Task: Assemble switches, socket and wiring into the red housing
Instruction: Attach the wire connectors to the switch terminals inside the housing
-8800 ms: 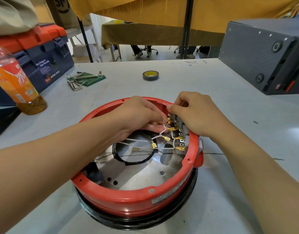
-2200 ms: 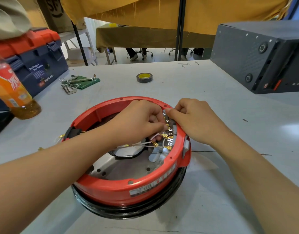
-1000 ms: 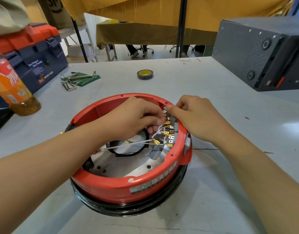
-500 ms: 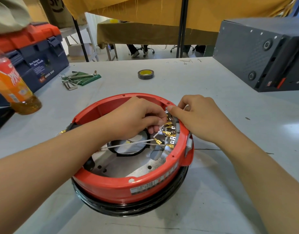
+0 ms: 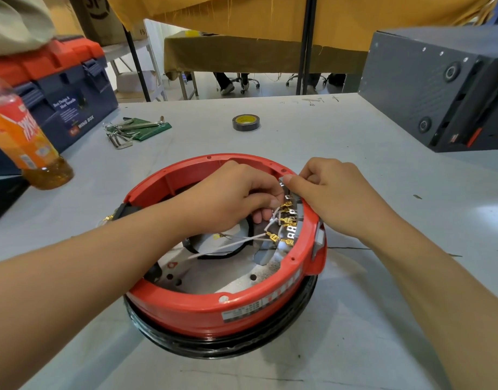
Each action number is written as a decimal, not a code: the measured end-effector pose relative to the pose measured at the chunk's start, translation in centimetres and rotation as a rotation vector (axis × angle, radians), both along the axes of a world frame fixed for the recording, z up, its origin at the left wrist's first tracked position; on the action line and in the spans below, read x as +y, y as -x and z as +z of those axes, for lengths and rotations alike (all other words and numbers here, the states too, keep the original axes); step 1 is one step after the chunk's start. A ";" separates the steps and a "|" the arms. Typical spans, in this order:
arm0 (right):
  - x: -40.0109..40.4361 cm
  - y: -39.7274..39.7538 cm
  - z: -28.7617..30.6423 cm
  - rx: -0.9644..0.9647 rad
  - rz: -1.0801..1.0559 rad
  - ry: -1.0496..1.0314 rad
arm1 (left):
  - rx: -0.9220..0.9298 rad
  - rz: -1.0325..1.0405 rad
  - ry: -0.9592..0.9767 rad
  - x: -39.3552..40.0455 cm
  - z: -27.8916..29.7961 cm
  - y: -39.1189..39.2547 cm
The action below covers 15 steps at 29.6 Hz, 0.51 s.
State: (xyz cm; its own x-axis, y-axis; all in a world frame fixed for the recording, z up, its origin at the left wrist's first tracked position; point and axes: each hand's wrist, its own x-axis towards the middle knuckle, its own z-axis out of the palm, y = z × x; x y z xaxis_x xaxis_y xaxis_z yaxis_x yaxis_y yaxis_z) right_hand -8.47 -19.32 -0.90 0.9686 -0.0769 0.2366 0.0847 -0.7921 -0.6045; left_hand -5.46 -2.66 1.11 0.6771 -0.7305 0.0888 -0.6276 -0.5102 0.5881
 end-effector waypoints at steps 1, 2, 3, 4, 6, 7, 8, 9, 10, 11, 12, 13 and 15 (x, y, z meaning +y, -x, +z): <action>0.0 0.0 0.0 0.002 0.002 0.000 | -0.004 0.002 0.001 0.0 0.0 0.0; 0.0 0.0 0.0 0.003 0.001 0.002 | -0.005 0.002 0.003 0.0 0.0 0.0; -0.1 0.0 0.0 0.005 0.001 0.002 | -0.005 0.003 0.007 0.1 0.0 0.0; -0.1 0.0 0.1 0.007 0.001 0.002 | -0.002 0.006 0.011 0.1 0.0 0.0; -0.2 0.0 0.2 0.008 0.006 0.005 | 0.005 0.019 0.014 0.2 0.1 0.0; -0.2 0.0 0.2 0.008 0.008 0.002 | 0.010 0.028 0.015 0.2 0.1 -0.1; -0.2 0.0 0.2 0.007 0.010 -0.007 | 0.016 0.036 0.016 0.2 0.1 -0.1; -0.2 0.0 0.2 0.005 0.009 -0.017 | 0.021 0.043 0.017 0.2 0.2 -0.1; -0.2 0.0 0.1 0.000 0.007 -0.024 | 0.026 0.050 0.022 0.2 0.2 -0.2; -0.1 0.0 0.1 -0.003 0.003 -0.027 | 0.032 0.058 0.028 0.3 0.2 -0.1; -0.1 0.0 0.1 -0.004 -0.002 -0.028 | 0.032 0.065 0.032 0.3 0.2 -0.1; -0.1 0.0 0.1 -0.004 -0.007 -0.028 | 0.028 0.070 0.033 0.3 0.3 -0.1; -0.1 0.0 0.1 0.000 -0.015 -0.017 | 0.023 0.080 0.041 0.3 0.5 -0.2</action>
